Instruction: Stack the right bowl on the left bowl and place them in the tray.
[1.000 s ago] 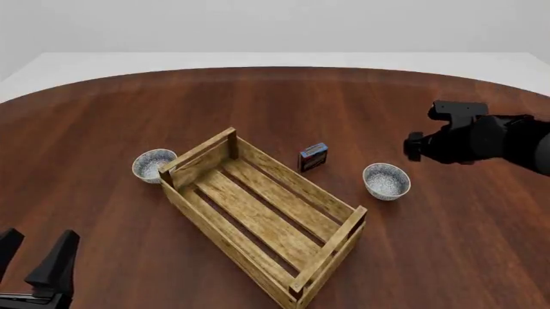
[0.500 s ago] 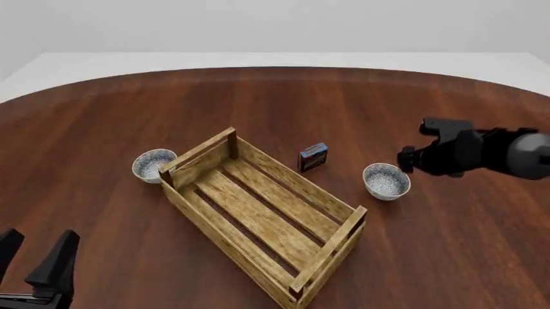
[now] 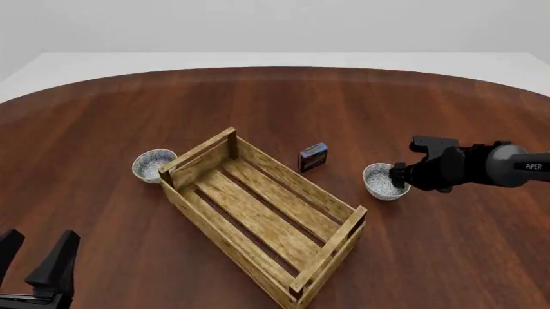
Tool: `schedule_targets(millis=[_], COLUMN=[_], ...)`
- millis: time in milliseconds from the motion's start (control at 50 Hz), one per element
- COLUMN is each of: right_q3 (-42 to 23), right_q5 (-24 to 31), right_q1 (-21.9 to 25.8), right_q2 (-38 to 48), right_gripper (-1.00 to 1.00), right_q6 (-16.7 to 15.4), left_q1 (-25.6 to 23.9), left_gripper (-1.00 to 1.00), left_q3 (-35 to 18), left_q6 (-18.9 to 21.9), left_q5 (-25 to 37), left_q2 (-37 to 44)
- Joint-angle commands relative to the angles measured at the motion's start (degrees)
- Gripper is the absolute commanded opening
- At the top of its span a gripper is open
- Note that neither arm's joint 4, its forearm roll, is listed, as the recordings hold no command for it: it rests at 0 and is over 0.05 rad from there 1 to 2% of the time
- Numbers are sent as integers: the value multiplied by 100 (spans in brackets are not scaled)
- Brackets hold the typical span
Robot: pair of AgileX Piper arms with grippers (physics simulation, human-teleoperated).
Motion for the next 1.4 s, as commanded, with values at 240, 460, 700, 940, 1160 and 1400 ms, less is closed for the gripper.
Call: schedule_targets(millis=[240,460,700,940,1160,1400], right_q3=[145,158,191,145,142,137], right_q5=[-232,-206,-205,-20,156,343], right_q1=[58,100,106,54,46,76], right_q2=[289,284,259,-116,-508,-922], right_gripper=[-100,-100,-100,-100,-100,-100], right_q6=[95,124,102,7,-44,-56], left_q1=[-13,-14,-14,-9,-10,11], left_gripper=[100,100,100,100,100,100], left_q3=[8,-6,11,24,5,-19], left_q6=[-20,-50,-66,-57,-78,-92], left_q5=[-10,-4,-33,-43,-29,-25], left_q2=[-4,-6,-7,-7,-8,-10])
